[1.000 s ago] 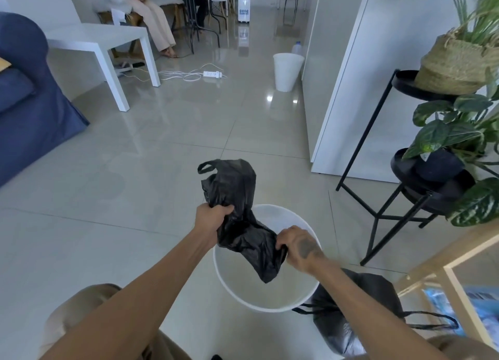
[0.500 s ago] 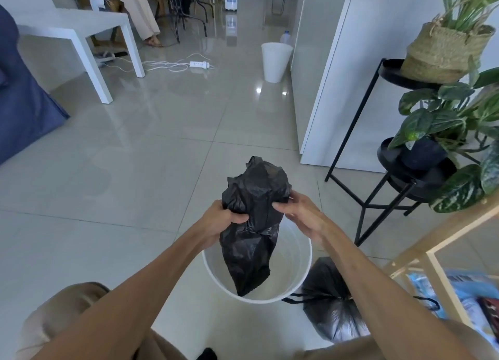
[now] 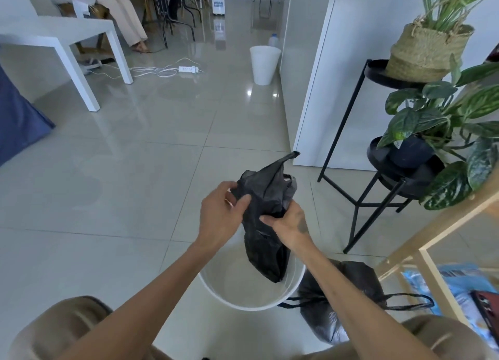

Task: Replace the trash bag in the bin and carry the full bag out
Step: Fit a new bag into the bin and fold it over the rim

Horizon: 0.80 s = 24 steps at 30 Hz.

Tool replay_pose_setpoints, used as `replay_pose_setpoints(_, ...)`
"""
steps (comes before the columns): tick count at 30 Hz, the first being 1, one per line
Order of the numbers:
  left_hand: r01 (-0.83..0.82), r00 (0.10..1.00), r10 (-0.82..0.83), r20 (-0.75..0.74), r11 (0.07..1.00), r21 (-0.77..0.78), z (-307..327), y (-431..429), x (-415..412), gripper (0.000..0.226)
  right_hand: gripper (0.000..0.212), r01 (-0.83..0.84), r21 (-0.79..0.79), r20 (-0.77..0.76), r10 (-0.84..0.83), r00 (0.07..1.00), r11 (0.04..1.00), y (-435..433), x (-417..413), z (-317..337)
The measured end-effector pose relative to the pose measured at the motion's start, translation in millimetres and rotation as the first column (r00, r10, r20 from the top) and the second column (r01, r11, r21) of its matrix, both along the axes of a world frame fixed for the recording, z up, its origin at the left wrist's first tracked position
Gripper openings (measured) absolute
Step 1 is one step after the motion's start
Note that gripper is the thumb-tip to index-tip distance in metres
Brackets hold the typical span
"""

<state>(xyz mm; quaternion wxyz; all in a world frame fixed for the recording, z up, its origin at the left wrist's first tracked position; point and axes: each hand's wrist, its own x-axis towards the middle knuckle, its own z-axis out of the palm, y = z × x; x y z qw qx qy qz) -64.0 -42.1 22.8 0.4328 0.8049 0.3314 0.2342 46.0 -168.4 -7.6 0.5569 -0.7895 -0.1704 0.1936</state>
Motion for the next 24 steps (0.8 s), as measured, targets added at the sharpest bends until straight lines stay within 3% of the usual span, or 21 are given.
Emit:
replay_pose_setpoints(1,0.077,0.997,-0.078,-0.024,0.995,-0.060,4,-6,1,0.039,0.046,-0.043,0.033,-0.012,0.044,0.999,0.999,2,-4,-3)
replay_pose_setpoints(4,0.207,0.972,-0.227,-0.054,0.946,-0.251,6,-11,2,0.057,0.049,-0.152,0.066,-0.004,0.153,0.988,0.986,4,-13,-8)
replay_pose_setpoints(6,0.220,0.973,-0.229,0.014,0.914,-0.341,4,-6,0,0.042,0.045,-0.205,0.059,-0.012,0.206,0.978,0.977,3,-14,-5)
replay_pose_setpoints(8,0.228,0.973,-0.221,0.061,0.904,-0.361,4,0,-4,0.018,0.040,-0.261,0.039,-0.043,0.262,0.964,0.965,0,-13,1)
replay_pose_setpoints(12,0.212,0.977,-0.210,0.043,0.927,-0.310,-5,8,-3,0.034,0.041,-0.353,-0.018,-0.052,0.351,0.935,0.936,-3,-10,5)
replay_pose_setpoints(17,0.129,0.992,-0.126,0.032,0.944,-0.303,-13,11,2,0.022,0.017,-0.239,0.010,0.012,0.239,0.971,0.971,4,-7,2)
replay_pose_setpoints(24,0.025,0.999,-0.001,0.054,0.896,-0.444,-13,21,1,0.025,0.021,-0.073,0.037,-0.067,0.075,0.995,0.997,6,2,3)
